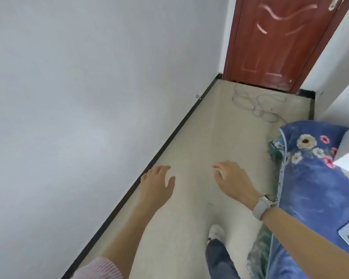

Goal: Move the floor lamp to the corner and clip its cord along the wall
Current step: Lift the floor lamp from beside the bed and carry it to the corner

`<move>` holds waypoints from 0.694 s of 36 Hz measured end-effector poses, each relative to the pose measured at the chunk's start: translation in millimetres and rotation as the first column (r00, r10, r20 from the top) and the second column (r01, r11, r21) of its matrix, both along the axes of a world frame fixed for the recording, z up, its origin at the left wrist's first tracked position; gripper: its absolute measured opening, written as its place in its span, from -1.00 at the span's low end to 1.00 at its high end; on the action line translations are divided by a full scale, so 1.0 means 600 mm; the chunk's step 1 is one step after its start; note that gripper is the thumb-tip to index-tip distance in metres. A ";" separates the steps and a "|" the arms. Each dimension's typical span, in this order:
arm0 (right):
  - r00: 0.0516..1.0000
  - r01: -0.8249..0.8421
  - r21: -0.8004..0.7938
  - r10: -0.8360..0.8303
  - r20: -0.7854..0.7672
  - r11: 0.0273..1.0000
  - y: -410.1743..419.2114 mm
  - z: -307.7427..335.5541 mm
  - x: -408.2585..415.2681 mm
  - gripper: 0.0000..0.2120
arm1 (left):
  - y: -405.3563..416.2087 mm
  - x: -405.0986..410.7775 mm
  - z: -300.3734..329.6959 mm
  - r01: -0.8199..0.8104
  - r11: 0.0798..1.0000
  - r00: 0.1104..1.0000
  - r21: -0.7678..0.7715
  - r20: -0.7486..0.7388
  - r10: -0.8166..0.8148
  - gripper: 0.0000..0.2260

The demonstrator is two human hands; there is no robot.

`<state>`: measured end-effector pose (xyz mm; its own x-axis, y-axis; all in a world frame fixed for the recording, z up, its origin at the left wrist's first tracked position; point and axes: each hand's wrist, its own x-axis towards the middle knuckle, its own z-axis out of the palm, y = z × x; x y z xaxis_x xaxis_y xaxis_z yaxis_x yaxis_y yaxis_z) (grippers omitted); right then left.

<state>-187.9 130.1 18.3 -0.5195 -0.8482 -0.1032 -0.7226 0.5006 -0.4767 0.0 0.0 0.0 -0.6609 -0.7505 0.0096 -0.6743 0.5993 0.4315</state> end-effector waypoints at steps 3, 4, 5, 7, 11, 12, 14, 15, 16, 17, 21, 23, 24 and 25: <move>0.999 0.028 0.020 -0.029 0.044 0.999 -0.028 -0.045 -0.063 -0.70 | -0.031 -0.068 -0.039 -0.013 1.000 1.000 0.019 0.020 0.013 -0.65; 0.998 0.027 0.043 -0.030 0.056 0.999 -0.040 -0.055 -0.090 -0.70 | -0.044 -0.096 -0.047 -0.025 0.999 0.999 0.028 0.035 0.024 -0.65; 0.997 0.033 0.050 -0.036 0.068 0.998 -0.052 -0.066 -0.118 -0.70 | -0.056 -0.127 -0.056 -0.033 0.998 0.998 0.045 0.046 0.031 -0.66; 0.995 0.043 0.057 -0.048 0.089 0.997 -0.074 -0.076 -0.173 -0.69 | -0.078 -0.184 -0.066 -0.030 0.997 0.998 0.067 0.057 0.026 -0.66; 0.996 0.039 0.088 -0.046 0.070 0.995 -0.117 -0.072 -0.292 -0.68 | -0.137 -0.309 -0.062 0.005 0.998 0.997 0.057 0.076 -0.009 -0.66; 0.997 0.035 0.098 -0.041 0.066 0.995 -0.128 -0.070 -0.319 -0.68 | -0.152 -0.341 -0.057 0.015 0.999 0.997 0.048 0.076 -0.018 -0.66; 0.997 0.038 0.120 -0.047 0.066 0.992 -0.149 -0.064 -0.375 -0.67 | -0.180 -0.403 -0.048 0.031 0.999 0.996 0.042 0.086 -0.035 -0.66; 0.996 0.047 0.126 -0.056 0.069 0.991 -0.160 -0.061 -0.402 -0.67 | -0.193 -0.433 -0.045 0.039 0.998 0.995 0.044 0.090 -0.043 -0.66; 0.995 0.056 0.124 -0.066 0.073 0.991 -0.171 -0.059 -0.427 -0.67 | -0.204 -0.463 -0.043 0.046 0.998 0.994 0.048 0.093 -0.051 -0.66; 0.994 0.067 0.121 -0.077 0.076 0.990 -0.183 -0.058 -0.451 -0.68 | -0.216 -0.491 -0.041 0.051 0.997 0.994 0.055 0.098 -0.056 -0.66; 0.991 0.095 0.114 -0.105 0.077 0.989 -0.235 -0.064 -0.549 -0.68 | -0.268 -0.600 -0.050 0.083 0.994 0.989 0.077 0.114 -0.092 -0.66; 0.988 0.110 0.118 -0.122 0.093 0.987 -0.264 -0.073 -0.600 -0.69 | -0.298 -0.655 -0.060 0.107 0.991 0.984 0.085 0.133 -0.117 -0.66; 0.987 0.119 0.116 -0.130 0.095 0.986 -0.278 -0.078 -0.626 -0.69 | -0.315 -0.683 -0.065 0.117 0.989 0.981 0.088 0.142 -0.129 -0.66; 0.986 0.129 0.111 -0.140 0.090 0.985 -0.292 -0.085 -0.654 -0.70 | -0.333 -0.714 -0.071 0.126 0.988 0.978 0.090 0.155 -0.139 -0.66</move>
<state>-580.3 -45.4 -32.6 -0.6113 -0.7530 -0.2435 -0.5980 0.6411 -0.4810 -428.4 -199.9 -42.6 -0.7423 -0.6506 -0.1606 -0.6558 0.6559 0.3738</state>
